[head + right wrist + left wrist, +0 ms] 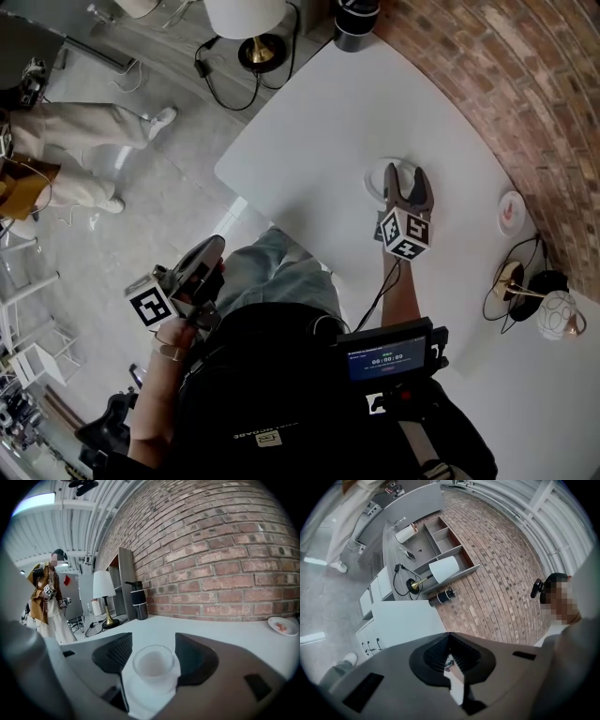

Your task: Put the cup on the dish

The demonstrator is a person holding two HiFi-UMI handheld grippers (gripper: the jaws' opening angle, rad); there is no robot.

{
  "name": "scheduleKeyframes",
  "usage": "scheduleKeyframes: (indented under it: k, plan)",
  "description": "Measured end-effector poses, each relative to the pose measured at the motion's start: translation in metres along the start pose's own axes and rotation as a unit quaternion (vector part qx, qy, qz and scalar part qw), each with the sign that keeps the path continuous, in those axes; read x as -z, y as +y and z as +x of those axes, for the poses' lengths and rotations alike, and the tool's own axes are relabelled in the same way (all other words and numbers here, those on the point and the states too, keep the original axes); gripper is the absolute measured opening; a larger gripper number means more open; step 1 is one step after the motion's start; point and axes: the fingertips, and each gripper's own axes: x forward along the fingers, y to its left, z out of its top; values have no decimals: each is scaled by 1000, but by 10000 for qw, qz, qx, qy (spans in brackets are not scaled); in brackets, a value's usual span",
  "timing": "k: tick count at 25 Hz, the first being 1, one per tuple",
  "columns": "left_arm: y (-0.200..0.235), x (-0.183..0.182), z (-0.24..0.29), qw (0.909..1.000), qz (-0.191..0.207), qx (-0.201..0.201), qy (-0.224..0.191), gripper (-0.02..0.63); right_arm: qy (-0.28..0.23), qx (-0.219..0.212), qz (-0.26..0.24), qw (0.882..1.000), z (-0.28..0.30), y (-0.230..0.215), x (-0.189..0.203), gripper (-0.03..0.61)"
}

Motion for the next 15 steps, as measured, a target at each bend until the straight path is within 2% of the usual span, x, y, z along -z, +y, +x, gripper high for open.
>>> scheduleKeyframes:
  k: [8,15]
  plan:
    - [-15,-3,5,9998,100,178,-11,5,-278,73,128,9995,-19,-4,-21,268]
    - [-17,2,11,9990,157,302,274,5,-537,166,326,9979,-43,-4,-42,268]
